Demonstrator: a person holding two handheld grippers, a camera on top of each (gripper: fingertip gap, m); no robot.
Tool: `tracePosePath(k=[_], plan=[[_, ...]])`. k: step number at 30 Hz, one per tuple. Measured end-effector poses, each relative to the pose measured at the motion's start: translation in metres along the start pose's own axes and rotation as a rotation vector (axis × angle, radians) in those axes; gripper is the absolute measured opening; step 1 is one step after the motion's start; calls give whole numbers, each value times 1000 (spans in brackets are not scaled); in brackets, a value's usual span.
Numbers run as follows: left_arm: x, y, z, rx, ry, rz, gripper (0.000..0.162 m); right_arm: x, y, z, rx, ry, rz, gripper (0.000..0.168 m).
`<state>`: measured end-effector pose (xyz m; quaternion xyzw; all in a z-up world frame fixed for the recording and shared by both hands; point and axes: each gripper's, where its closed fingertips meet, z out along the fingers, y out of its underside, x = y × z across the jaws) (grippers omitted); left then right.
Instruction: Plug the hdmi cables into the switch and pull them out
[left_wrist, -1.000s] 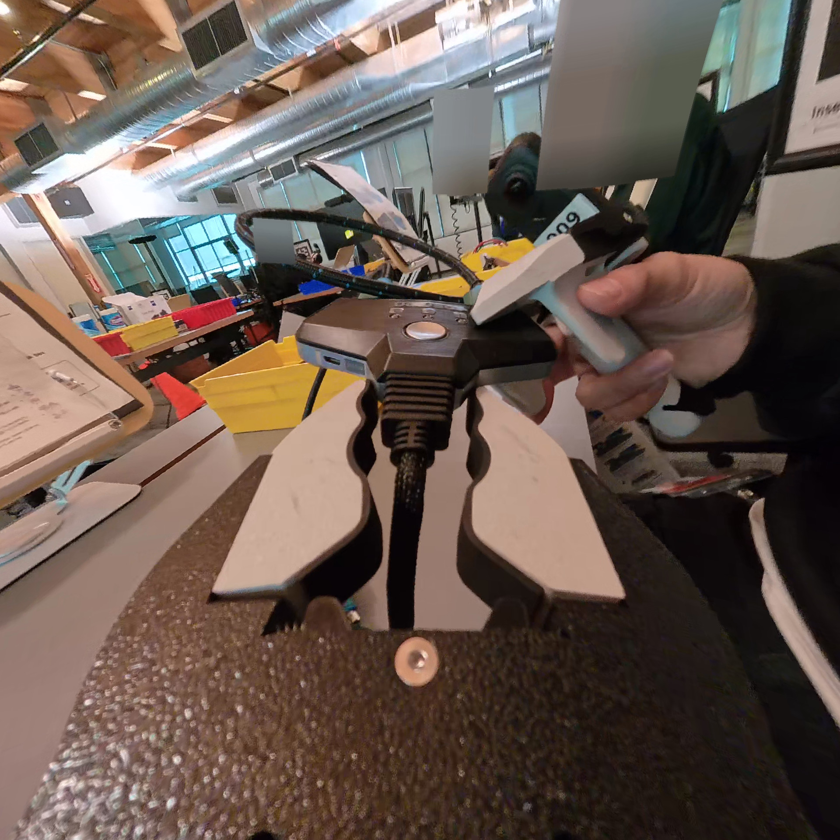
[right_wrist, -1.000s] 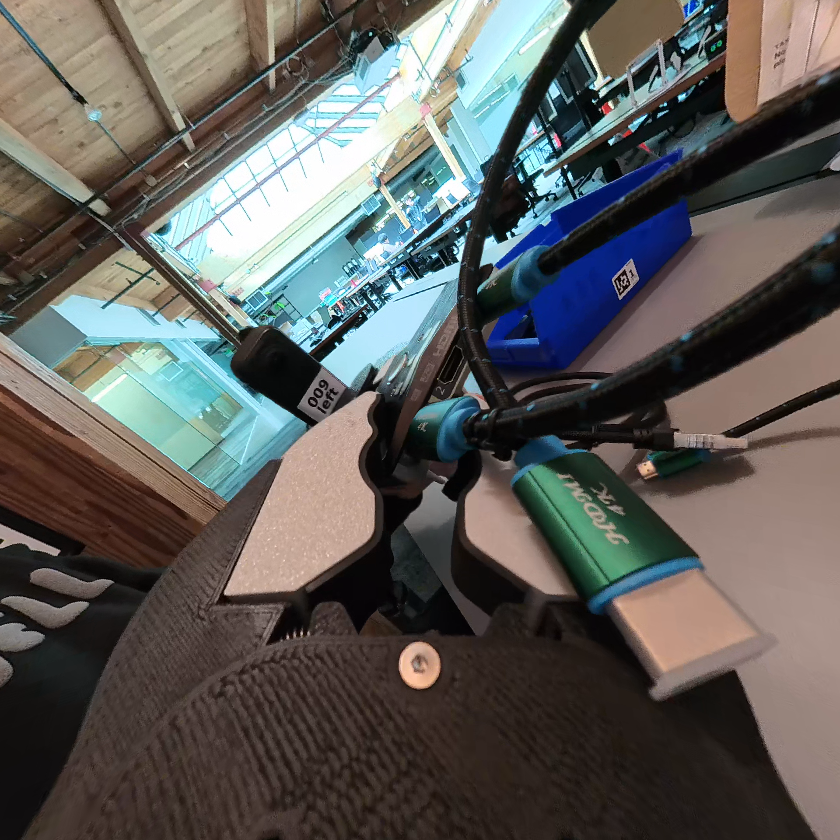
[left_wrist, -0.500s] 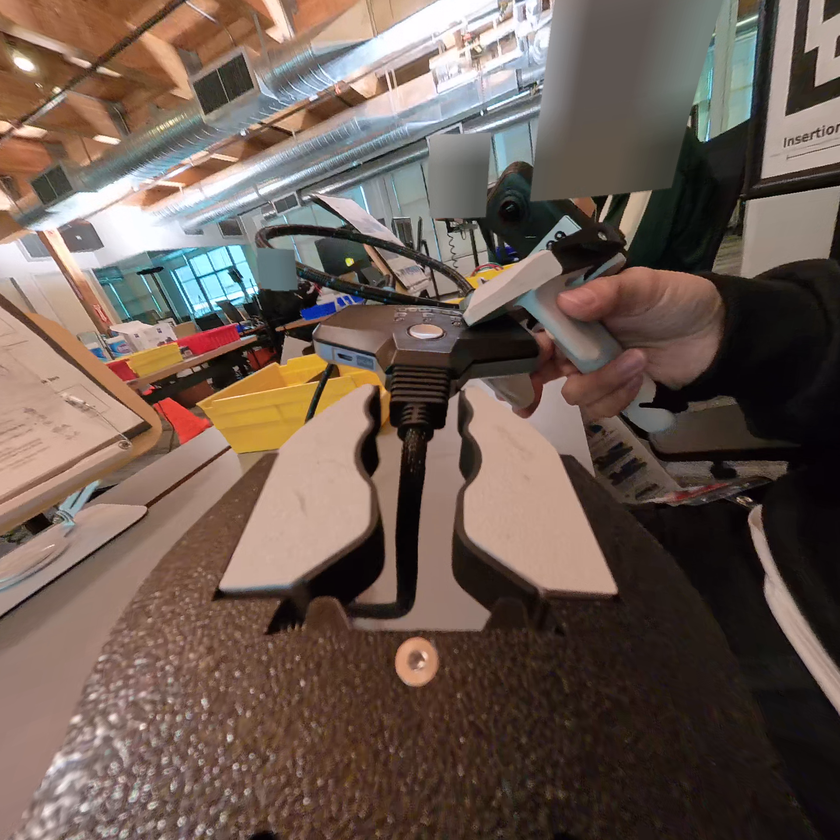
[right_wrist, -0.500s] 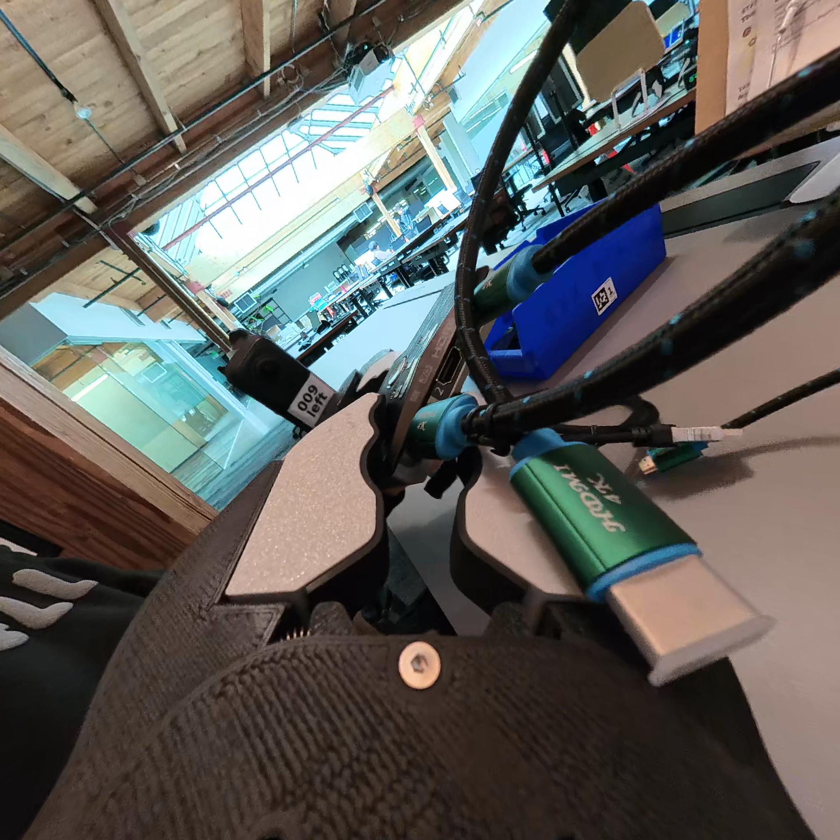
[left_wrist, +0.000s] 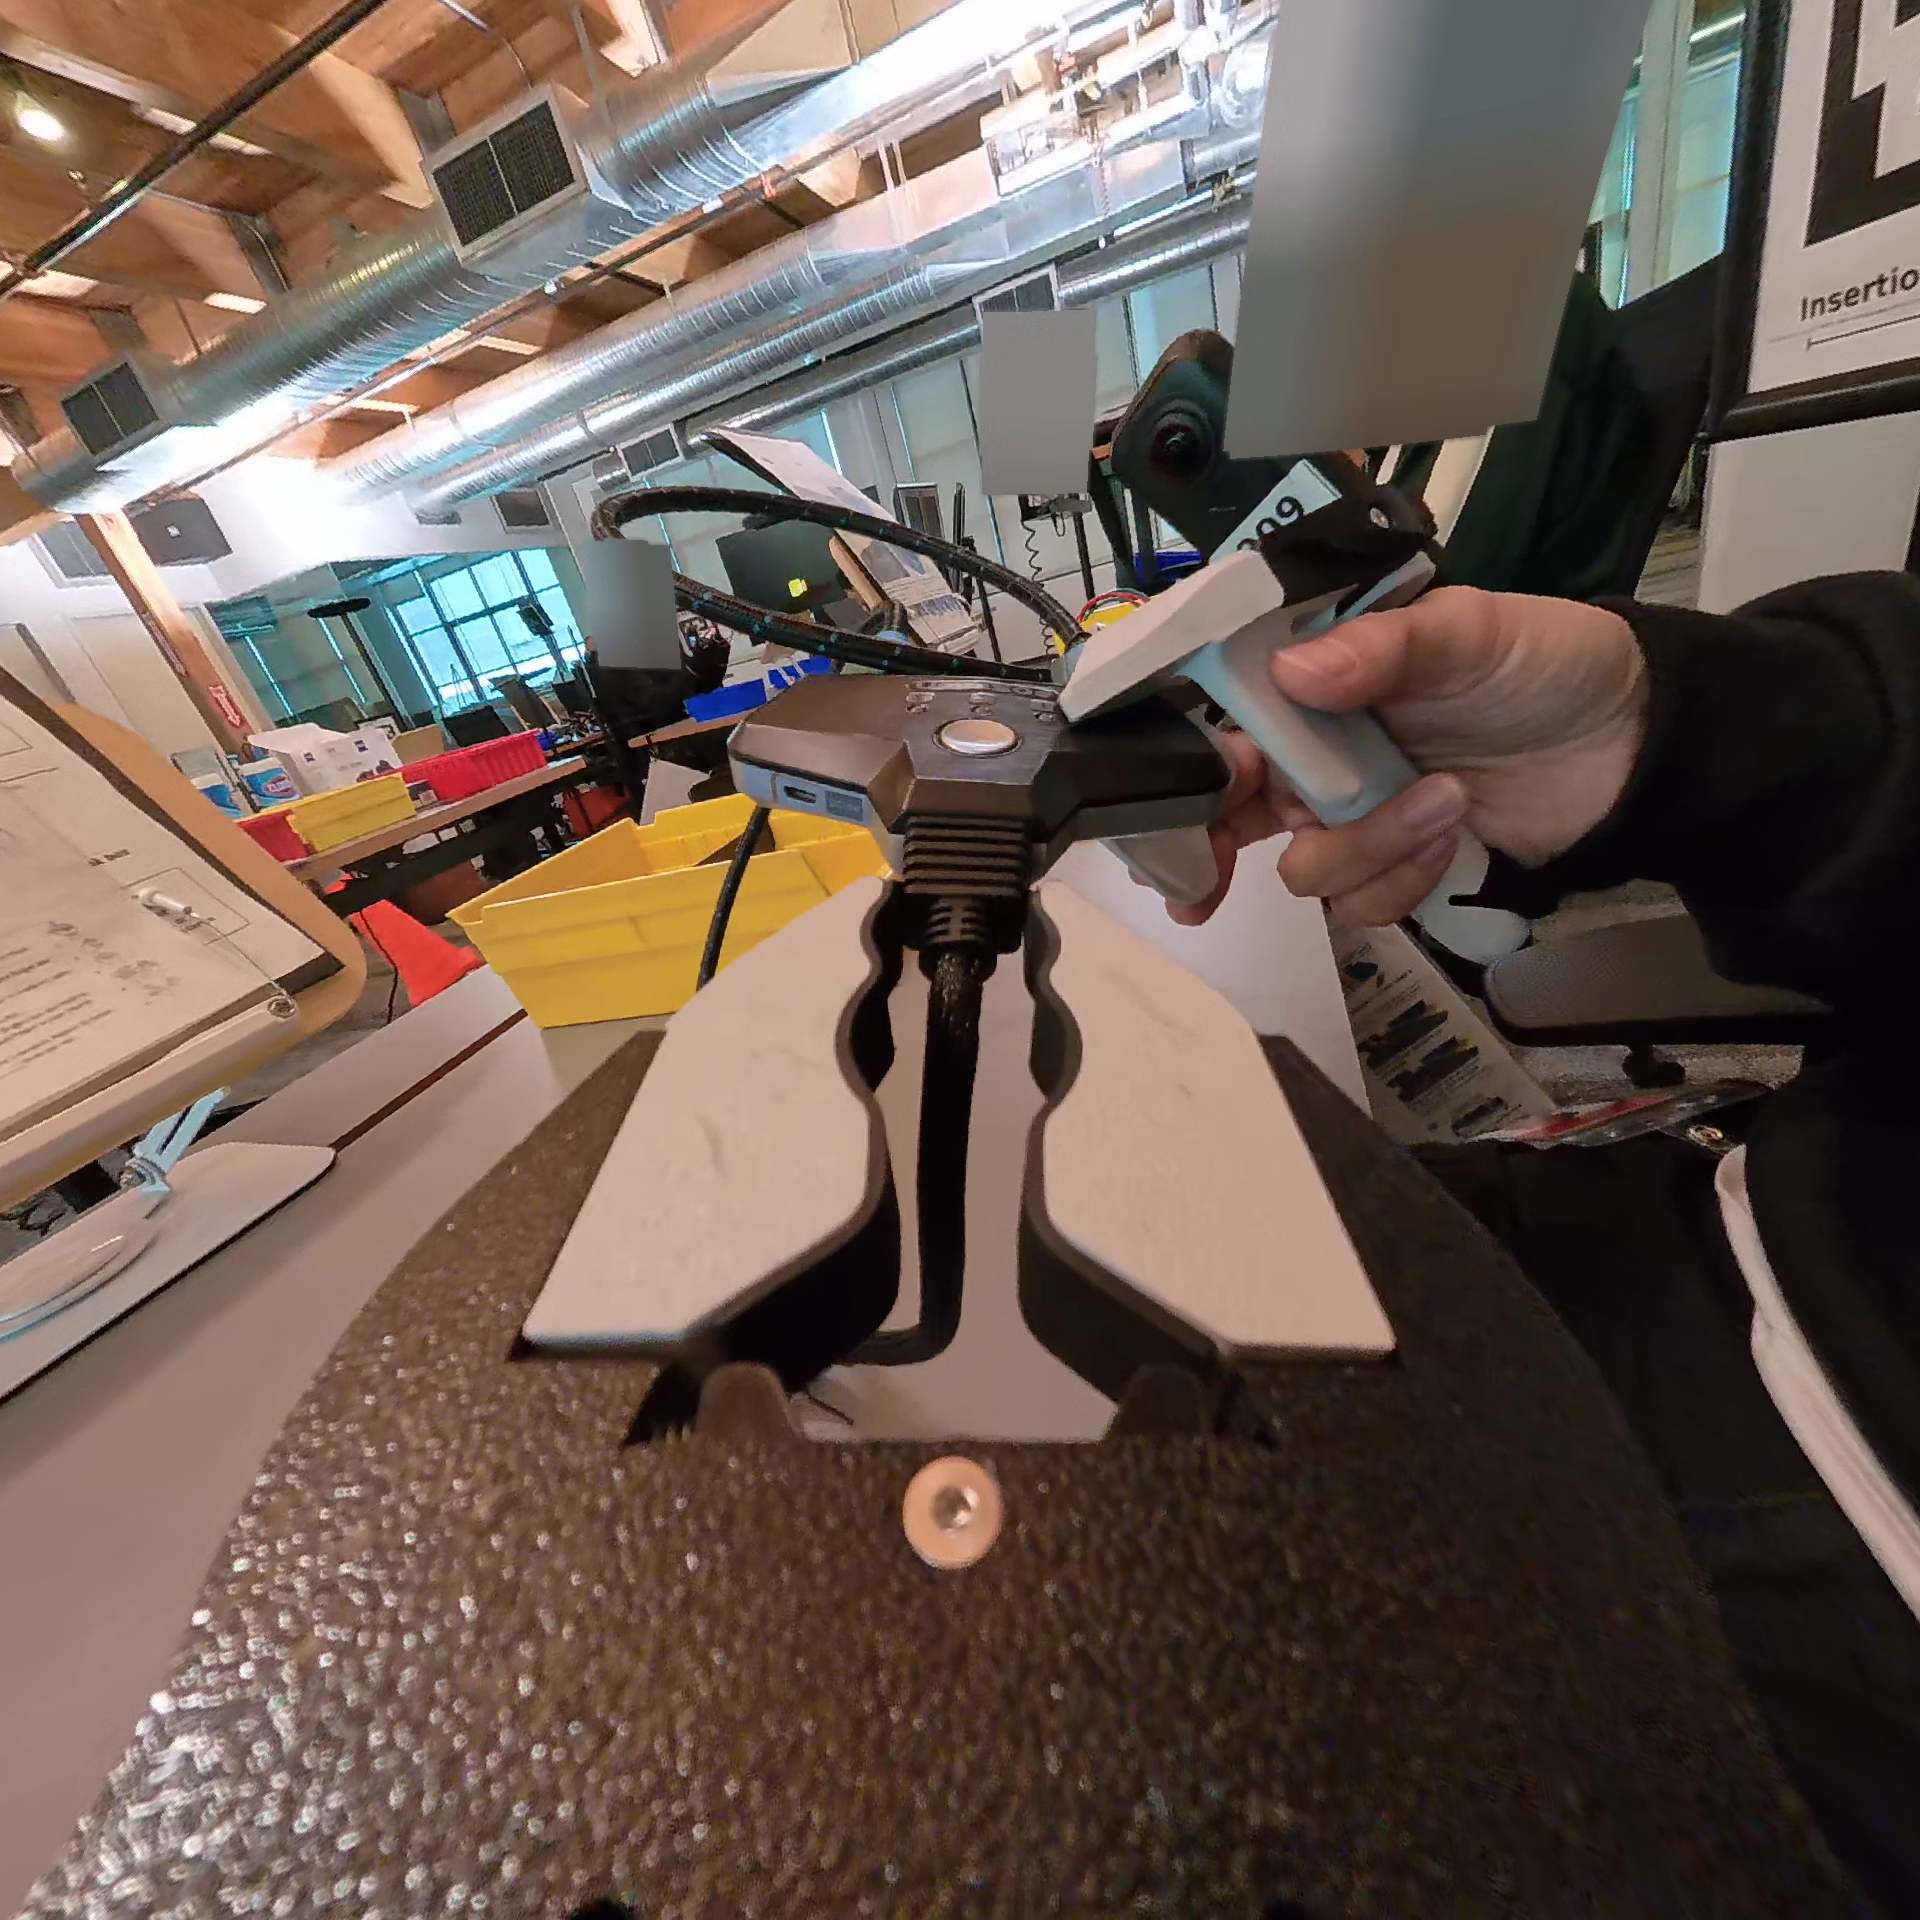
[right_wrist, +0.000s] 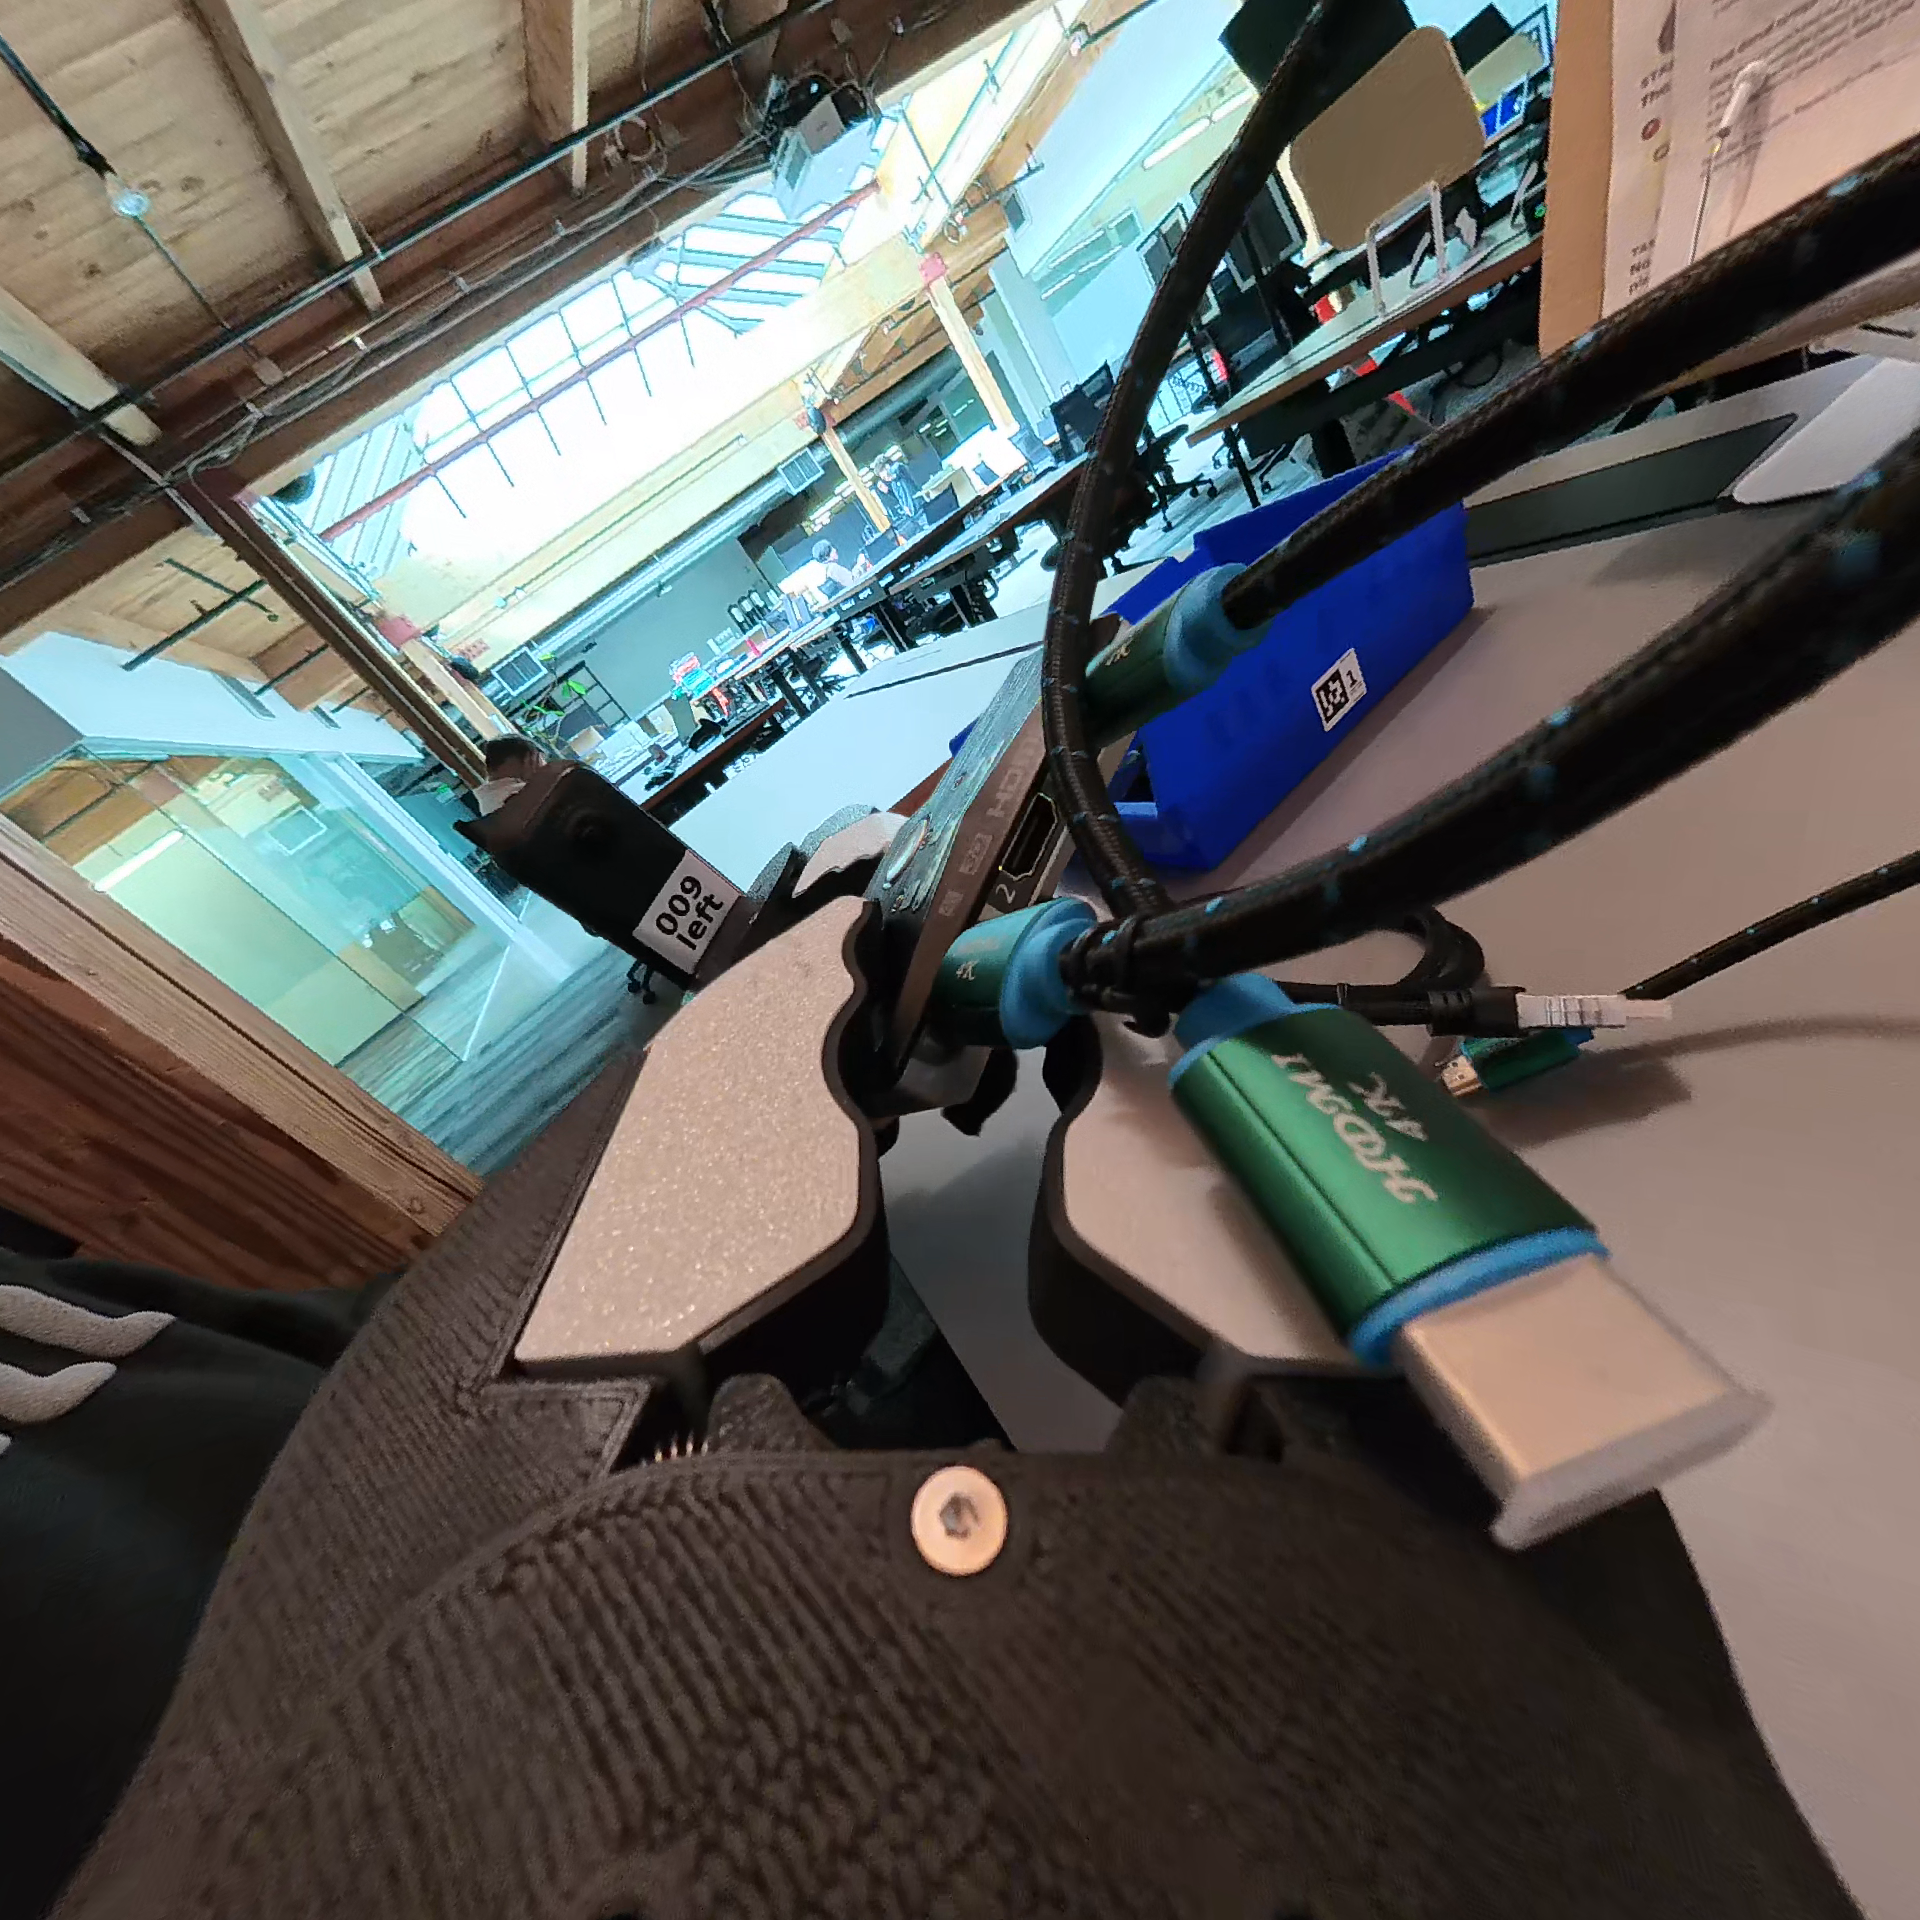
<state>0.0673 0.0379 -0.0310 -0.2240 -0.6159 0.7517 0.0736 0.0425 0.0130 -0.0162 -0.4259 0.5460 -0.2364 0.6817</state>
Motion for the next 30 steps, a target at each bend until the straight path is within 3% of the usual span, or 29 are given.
tracePosePath(k=[13,21,26,30], plan=[[3,-5,1,73,4,-19,24,-1,4,0,-34,-9,5,27],[3,-6,5,23,-13,7,22,0,-1,-2,8,-22,20,28],[1,-6,5,53,-8,-76,22,0,-2,-1,8,-15,-74,39],[-9,-7,-2,71,-16,-136,23,-5,2,-3,-19,-8,-280,54]])
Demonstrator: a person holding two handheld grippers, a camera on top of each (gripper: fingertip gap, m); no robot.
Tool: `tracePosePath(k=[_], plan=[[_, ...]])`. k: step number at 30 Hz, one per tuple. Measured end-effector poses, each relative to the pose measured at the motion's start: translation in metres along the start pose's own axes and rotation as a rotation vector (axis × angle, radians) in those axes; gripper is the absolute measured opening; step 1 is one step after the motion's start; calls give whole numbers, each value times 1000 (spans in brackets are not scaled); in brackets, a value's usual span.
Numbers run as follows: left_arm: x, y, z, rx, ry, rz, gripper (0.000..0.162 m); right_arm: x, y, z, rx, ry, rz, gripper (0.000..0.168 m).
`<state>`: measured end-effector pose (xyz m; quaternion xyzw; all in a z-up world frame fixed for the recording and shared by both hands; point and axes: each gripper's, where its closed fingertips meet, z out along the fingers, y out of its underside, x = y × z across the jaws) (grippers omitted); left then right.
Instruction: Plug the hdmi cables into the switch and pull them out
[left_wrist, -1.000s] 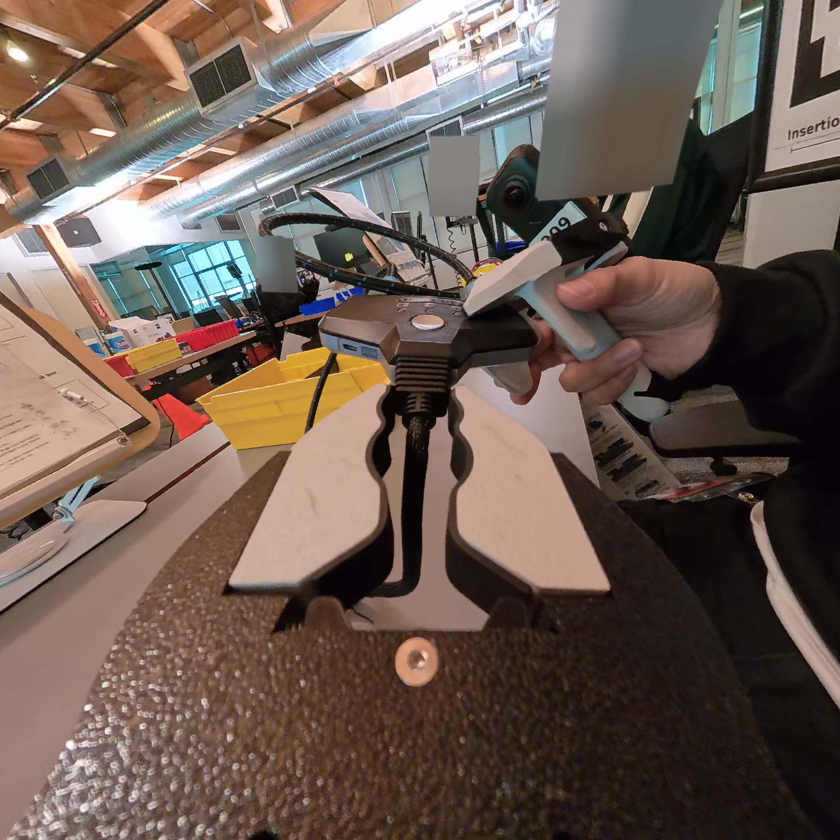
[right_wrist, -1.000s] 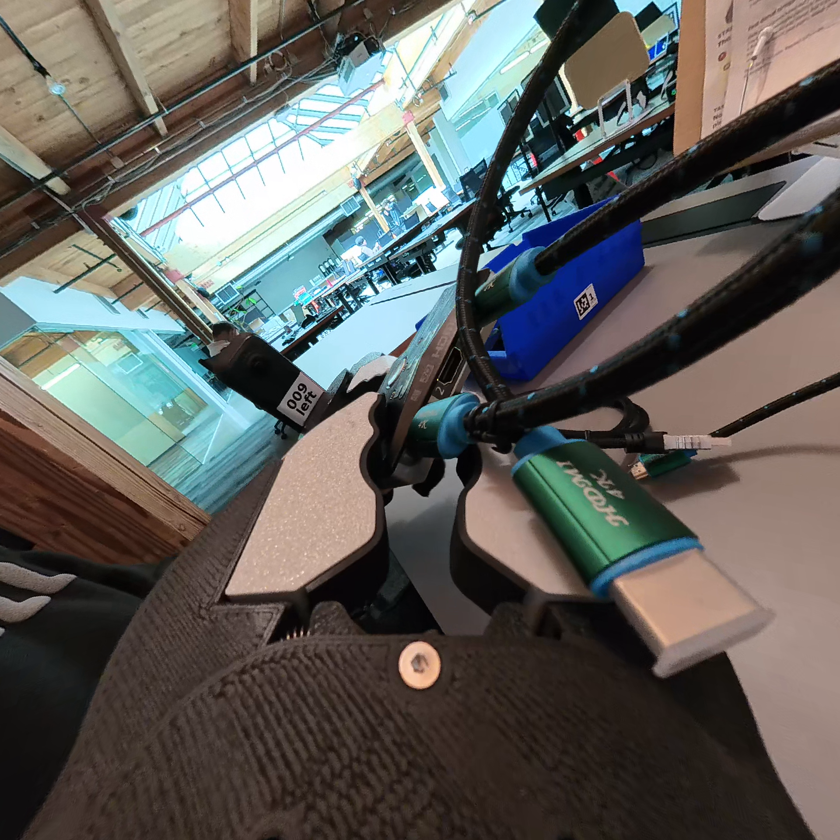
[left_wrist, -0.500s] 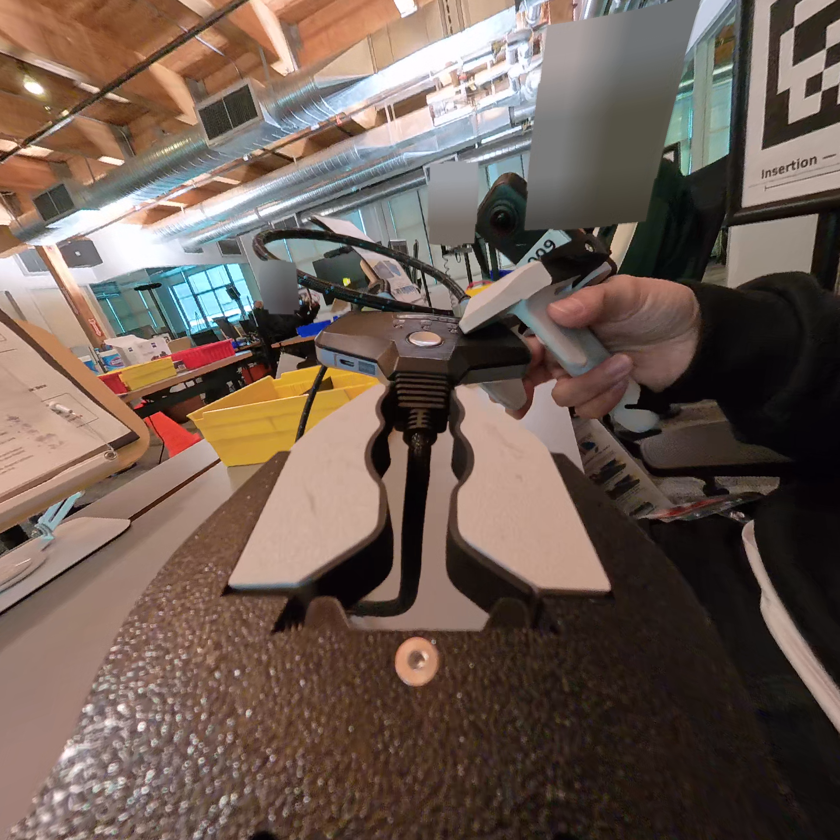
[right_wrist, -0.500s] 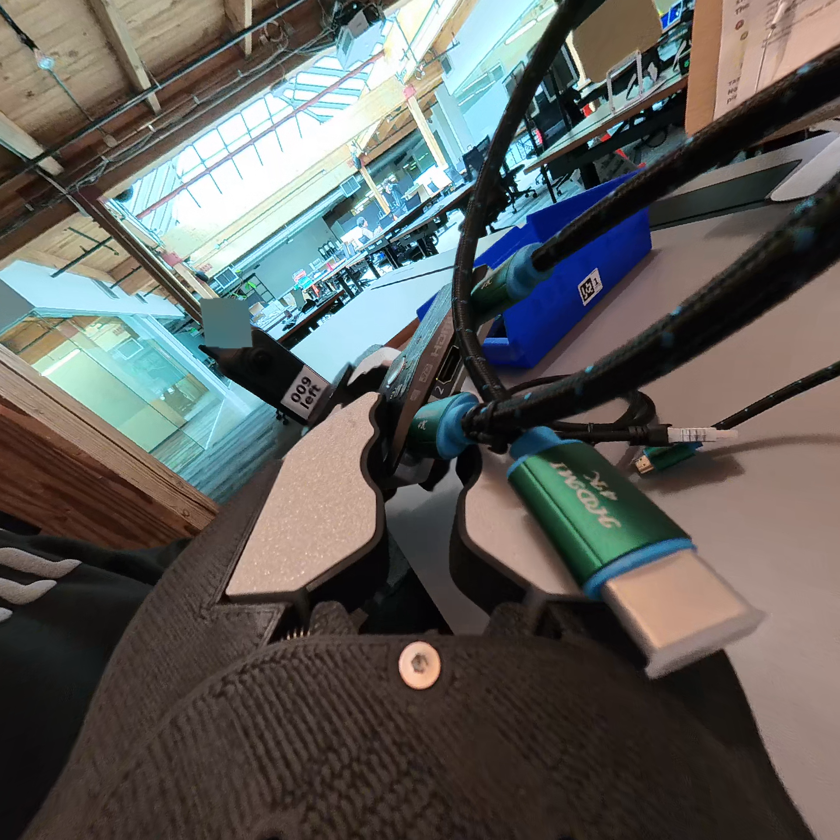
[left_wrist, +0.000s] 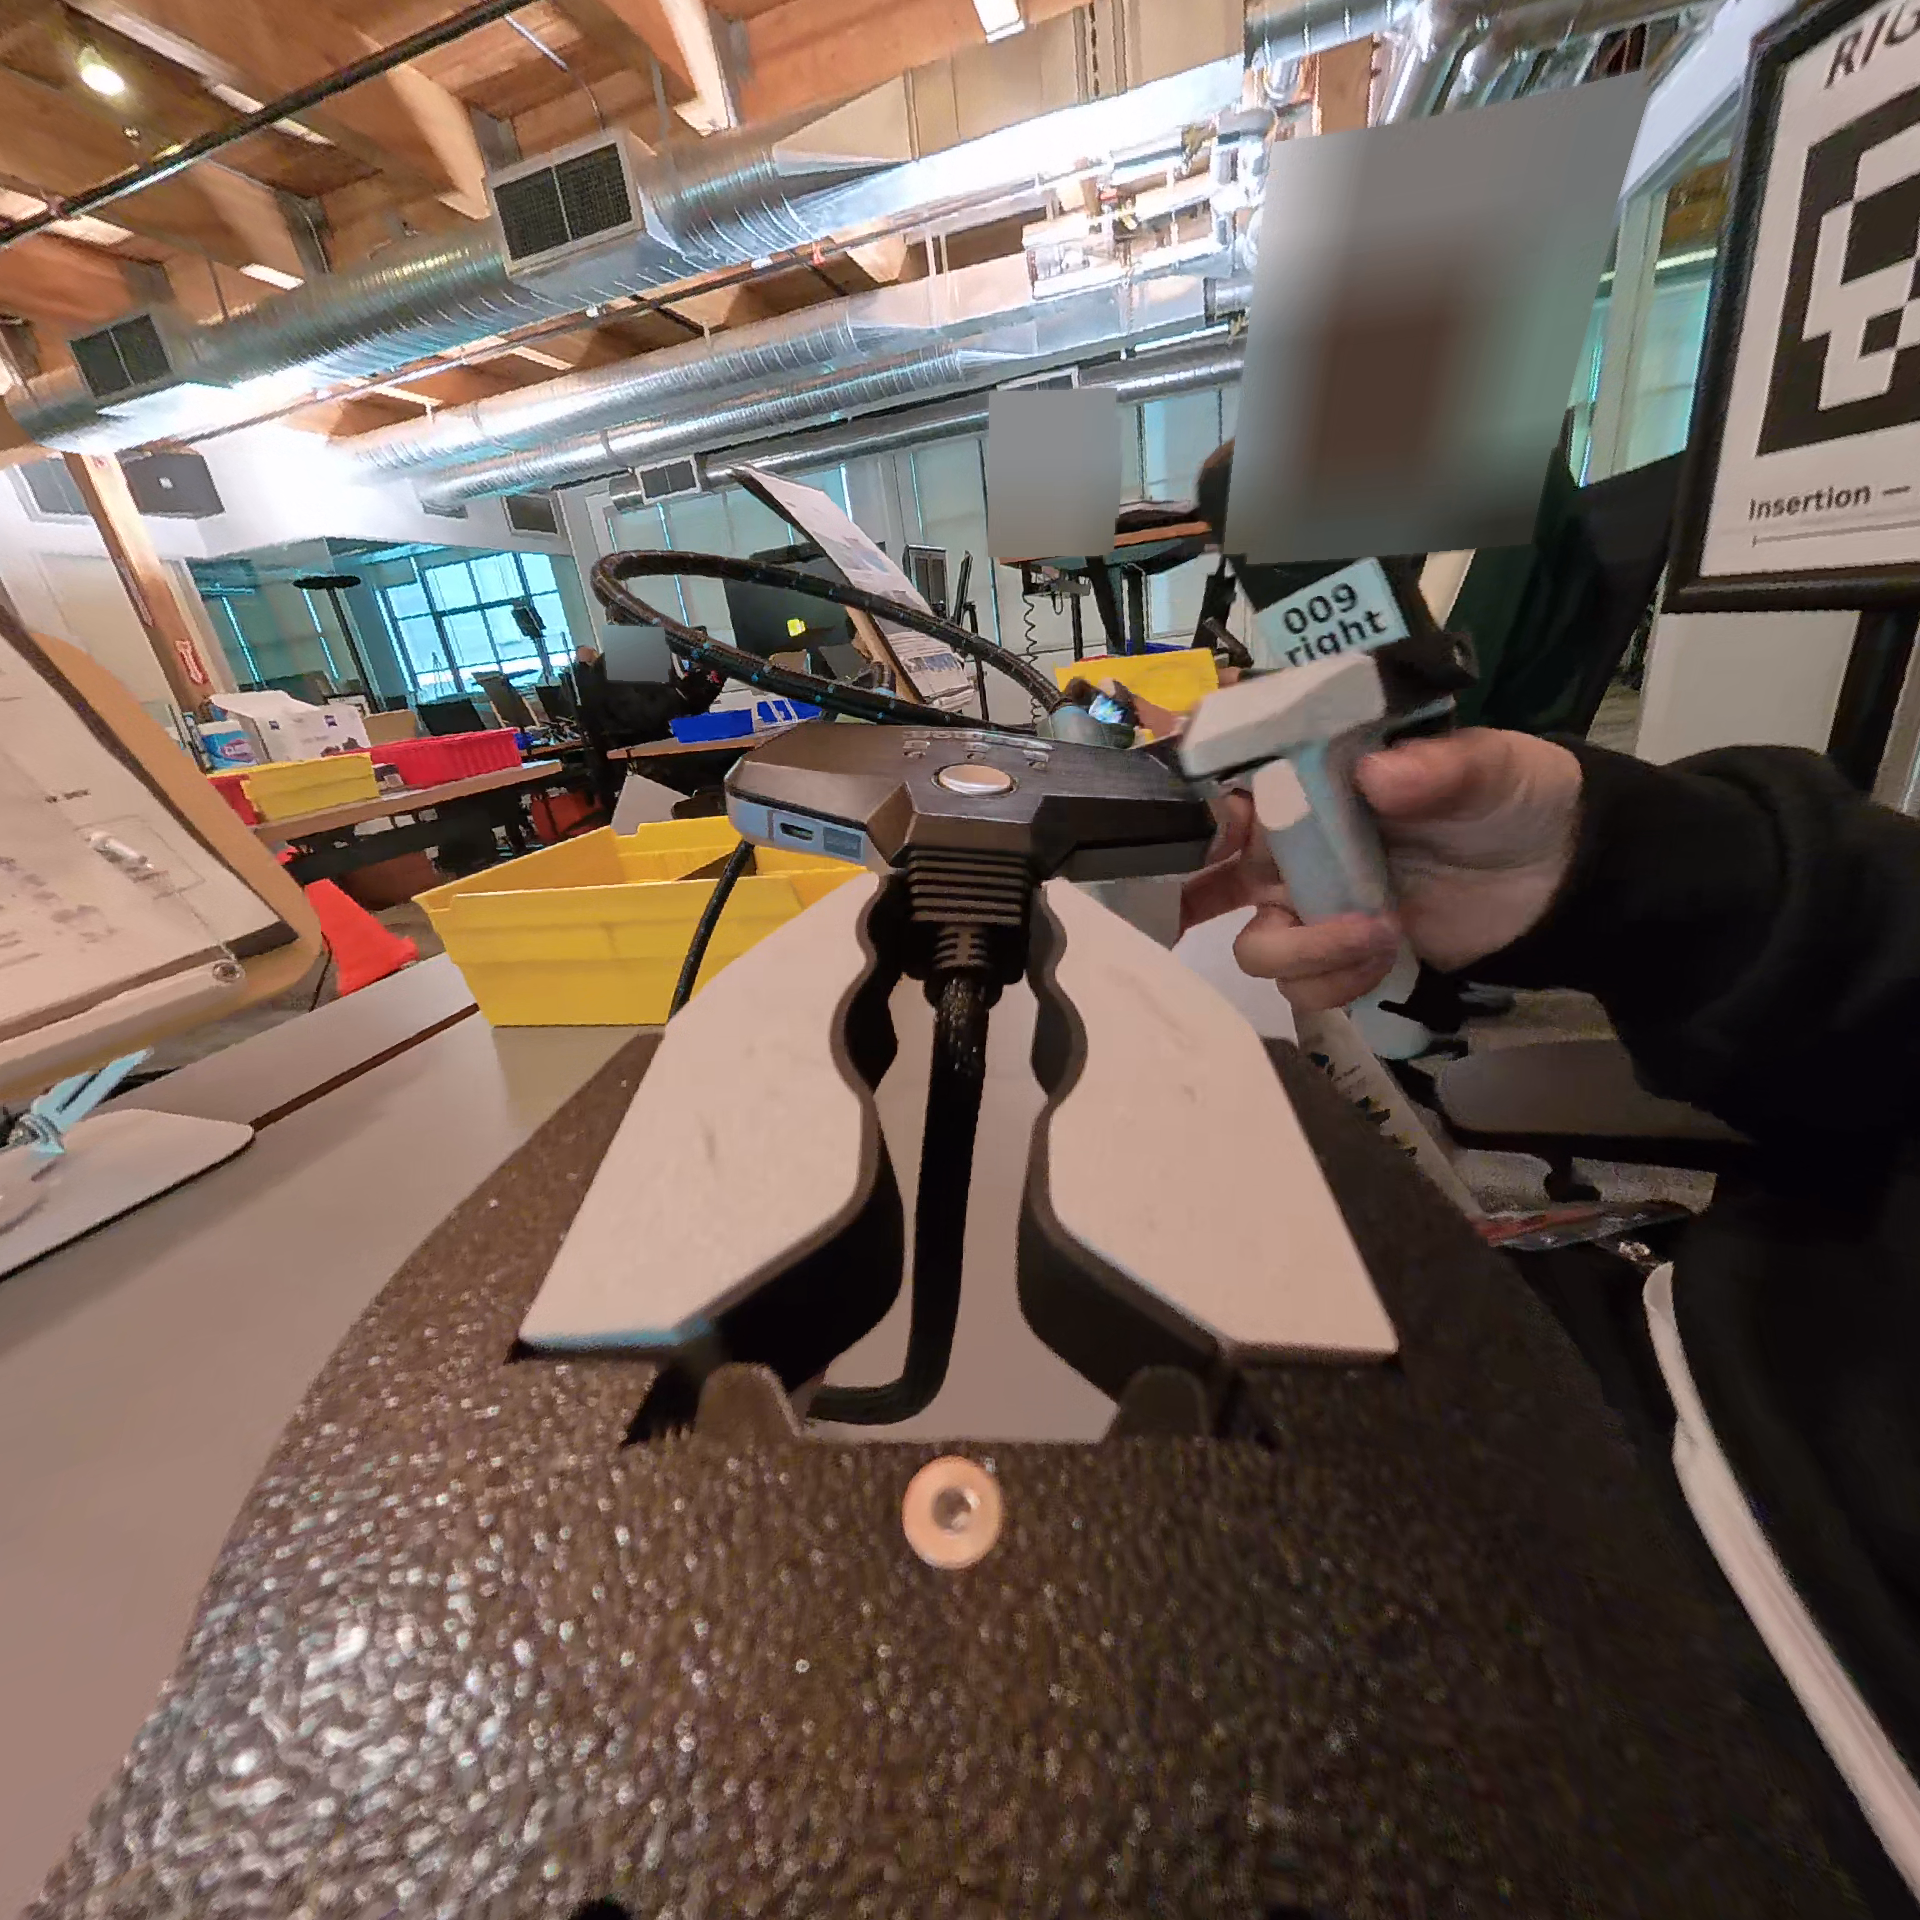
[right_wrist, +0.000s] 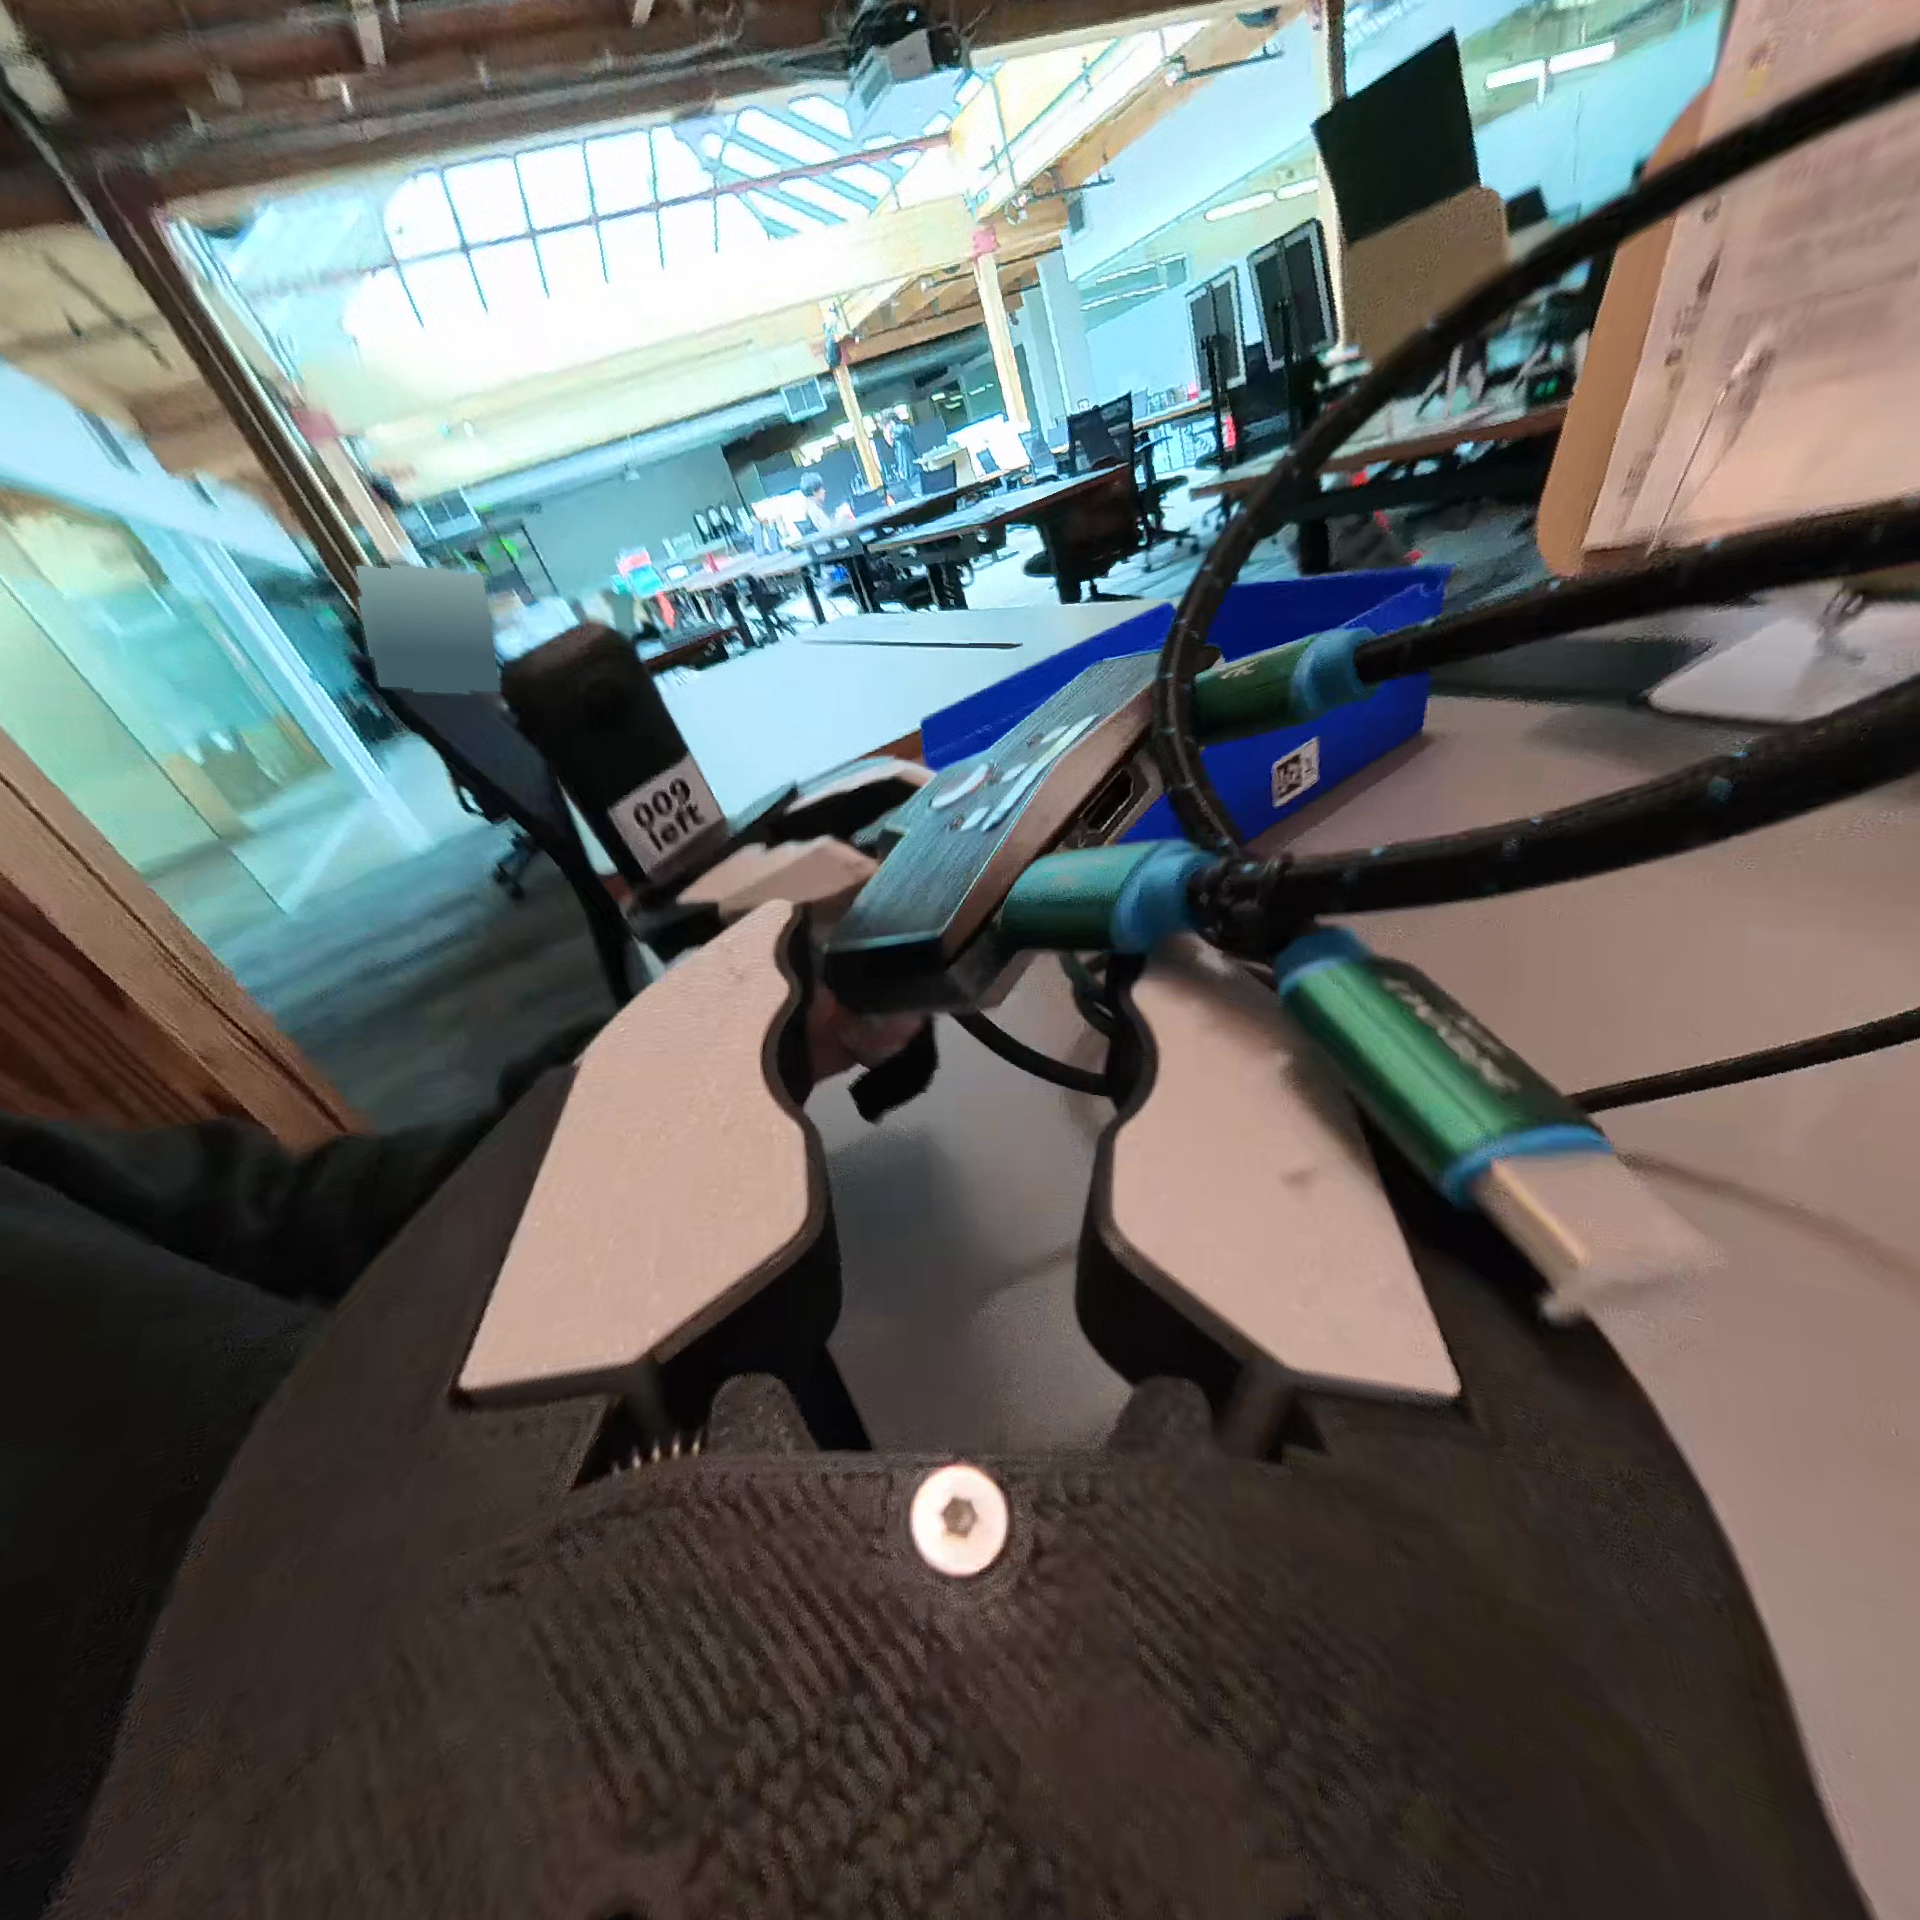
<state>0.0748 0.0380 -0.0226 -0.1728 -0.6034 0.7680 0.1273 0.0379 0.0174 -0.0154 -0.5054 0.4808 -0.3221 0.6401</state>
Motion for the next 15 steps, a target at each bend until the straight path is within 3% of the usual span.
tracePosePath(k=[4,6,10,15], plan=[[-15,-2,-12,-1,-29,-52,22,11,9,-18,-162,94,-217,76],[-21,0,-18,-22,-45,-54,23,21,2,-36,-226,153,-309,67],[-20,6,-22,-63,-14,-33,22,0,-32,-49,-241,83,-605,49],[-6,8,-15,-72,68,-16,23,2,2,-28,-639,-73,-852,49]])
